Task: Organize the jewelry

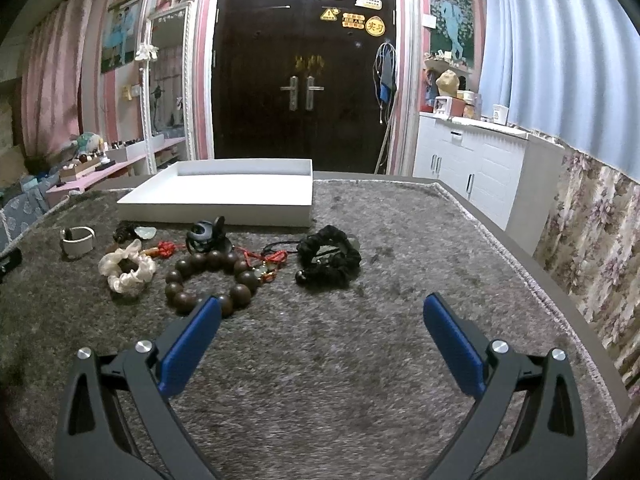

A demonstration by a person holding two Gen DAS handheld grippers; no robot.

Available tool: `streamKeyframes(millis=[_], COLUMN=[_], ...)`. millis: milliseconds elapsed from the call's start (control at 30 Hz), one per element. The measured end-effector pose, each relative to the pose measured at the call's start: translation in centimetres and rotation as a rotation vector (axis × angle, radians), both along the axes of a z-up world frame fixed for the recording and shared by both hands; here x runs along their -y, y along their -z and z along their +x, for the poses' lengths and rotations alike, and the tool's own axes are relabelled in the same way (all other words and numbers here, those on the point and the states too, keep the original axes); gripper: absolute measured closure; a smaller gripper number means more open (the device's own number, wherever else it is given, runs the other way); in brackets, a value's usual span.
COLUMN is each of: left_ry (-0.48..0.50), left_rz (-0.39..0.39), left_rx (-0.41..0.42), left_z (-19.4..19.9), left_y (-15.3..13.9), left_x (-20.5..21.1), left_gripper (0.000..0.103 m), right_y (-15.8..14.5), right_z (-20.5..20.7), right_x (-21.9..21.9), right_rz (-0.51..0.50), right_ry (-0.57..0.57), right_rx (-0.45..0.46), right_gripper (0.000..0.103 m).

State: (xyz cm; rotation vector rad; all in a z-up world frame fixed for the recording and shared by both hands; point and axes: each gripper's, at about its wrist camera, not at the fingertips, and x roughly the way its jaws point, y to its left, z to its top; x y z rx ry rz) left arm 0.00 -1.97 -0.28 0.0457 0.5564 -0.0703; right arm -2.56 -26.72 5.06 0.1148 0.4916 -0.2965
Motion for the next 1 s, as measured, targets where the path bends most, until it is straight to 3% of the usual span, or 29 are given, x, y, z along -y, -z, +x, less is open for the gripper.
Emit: streamKeyframes(millis=[133, 300, 500, 767, 867, 1000], left_ry=[0.002, 0.007, 0.037, 0.034, 0.056, 0.082], left_rz=[0.0, 0.044, 0.087, 0.151, 0.177, 0.197], left_rx=[-0.067, -0.02, -0.073, -0.051, -0.095, -0.105], left_z=[1.4, 3.1, 6.1, 8.0, 8.9, 9.0], left_y=[-0.3, -1.6, -0.9, -0.5, 0.7, 1.7], left_x=[1.0, 4.3, 8.0, 11.0, 11.9, 12.7], left_gripper=[0.003, 0.003, 0.003, 0.003, 0.003, 0.003], right_y=[-0.4, -0.5, -0.2, 0.0, 0.4, 1.0], right_z=[1.0, 4.2, 6.5, 9.6, 10.4, 11.5], right_x=[0.7, 1.2, 1.8, 2.7, 2.9, 2.9], right_rz=[0.045, 0.035, 0.023, 0.012, 0.02, 0.02], right_ry=[-0.02, -0.042, -0.037, -0.032, -0.028, -0.037], right_rx=[-0.048, -0.092, -0.112, -0.149, -0.155, -0.176], right_gripper=[0.002, 0.002, 0.002, 0.003, 0.003, 0.014])
